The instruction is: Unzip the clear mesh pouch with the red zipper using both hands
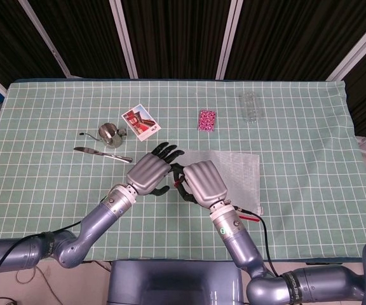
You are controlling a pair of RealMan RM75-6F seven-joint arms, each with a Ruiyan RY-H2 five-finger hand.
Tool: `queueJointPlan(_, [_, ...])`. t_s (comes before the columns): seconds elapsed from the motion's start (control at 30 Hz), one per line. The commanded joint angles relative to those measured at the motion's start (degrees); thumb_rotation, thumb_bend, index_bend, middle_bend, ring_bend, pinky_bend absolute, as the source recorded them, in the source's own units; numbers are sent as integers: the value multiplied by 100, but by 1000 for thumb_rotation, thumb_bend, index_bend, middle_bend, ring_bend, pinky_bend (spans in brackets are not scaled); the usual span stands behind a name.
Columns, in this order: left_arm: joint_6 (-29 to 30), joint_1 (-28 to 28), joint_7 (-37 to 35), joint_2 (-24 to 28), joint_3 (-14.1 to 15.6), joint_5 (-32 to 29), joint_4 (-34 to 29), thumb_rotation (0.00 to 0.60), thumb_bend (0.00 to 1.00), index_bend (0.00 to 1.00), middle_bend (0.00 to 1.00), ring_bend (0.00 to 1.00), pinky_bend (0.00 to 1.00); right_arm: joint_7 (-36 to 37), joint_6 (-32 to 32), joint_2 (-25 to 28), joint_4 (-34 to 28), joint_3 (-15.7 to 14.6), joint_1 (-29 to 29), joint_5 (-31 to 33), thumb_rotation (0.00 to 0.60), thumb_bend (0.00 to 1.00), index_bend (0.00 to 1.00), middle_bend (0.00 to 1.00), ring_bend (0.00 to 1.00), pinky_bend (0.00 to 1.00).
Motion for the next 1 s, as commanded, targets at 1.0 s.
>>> queueJointPlan(1.0, [263, -211, -273, -280, 221, -90, 130, 600, 414, 546, 141, 0, 0, 171, 247, 93, -111, -194, 129, 10, 600, 598, 619, 1000, 1000, 953])
